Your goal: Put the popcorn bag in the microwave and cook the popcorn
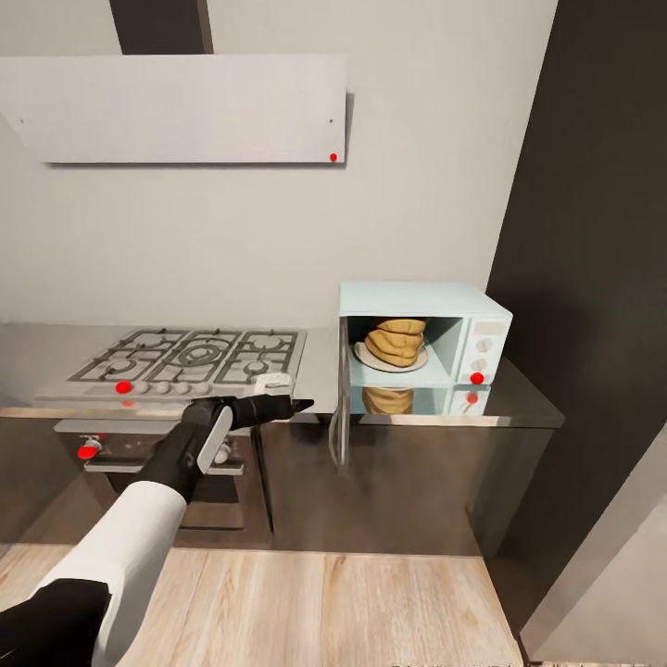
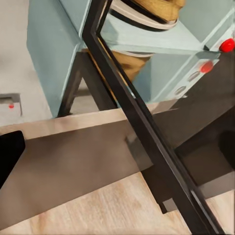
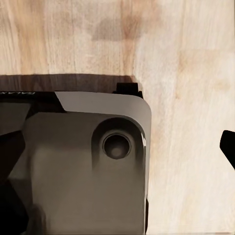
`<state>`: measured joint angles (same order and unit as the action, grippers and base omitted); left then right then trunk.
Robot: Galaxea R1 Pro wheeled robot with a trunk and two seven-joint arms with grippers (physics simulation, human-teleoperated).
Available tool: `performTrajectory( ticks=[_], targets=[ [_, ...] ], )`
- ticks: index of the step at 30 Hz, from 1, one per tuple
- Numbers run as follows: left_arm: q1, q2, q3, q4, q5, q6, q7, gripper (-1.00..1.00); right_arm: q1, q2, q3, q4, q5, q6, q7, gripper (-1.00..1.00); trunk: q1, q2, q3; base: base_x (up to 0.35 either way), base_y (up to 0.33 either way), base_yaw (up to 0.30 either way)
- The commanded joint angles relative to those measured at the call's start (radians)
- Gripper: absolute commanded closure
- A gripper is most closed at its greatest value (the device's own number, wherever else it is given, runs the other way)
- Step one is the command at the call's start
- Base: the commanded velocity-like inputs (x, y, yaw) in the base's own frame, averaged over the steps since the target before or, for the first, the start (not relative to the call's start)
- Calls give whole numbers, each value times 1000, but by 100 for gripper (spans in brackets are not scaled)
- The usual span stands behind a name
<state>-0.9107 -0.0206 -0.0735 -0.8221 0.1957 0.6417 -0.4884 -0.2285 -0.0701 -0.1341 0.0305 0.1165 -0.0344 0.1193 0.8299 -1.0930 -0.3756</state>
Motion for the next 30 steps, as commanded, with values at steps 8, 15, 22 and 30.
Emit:
performTrajectory(
  ticks=[8, 15, 22, 30],
  targets=[
    [-1, -16, 1, -9, 5, 8, 6, -100, -2, 1, -9, 3, 11, -4, -44, -100, 0, -1, -1, 0, 0, -235],
    [-1, -16, 1, -9, 5, 7, 24, -100, -2, 3, -9, 3, 10, -5, -46, -100, 0, -1, -1, 0, 0, -241],
    [-1, -40, 1, -20, 4, 8, 29, -100, -2, 4, -9, 3, 10, -5, -46, -100, 0, -1, -1, 0, 0, -241],
    [-1, -45, 2, -32, 6, 7, 83, -100, -2, 3, -9, 3, 10, -5, -46, -100, 0, -1, -1, 0, 0, -241]
  ],
)
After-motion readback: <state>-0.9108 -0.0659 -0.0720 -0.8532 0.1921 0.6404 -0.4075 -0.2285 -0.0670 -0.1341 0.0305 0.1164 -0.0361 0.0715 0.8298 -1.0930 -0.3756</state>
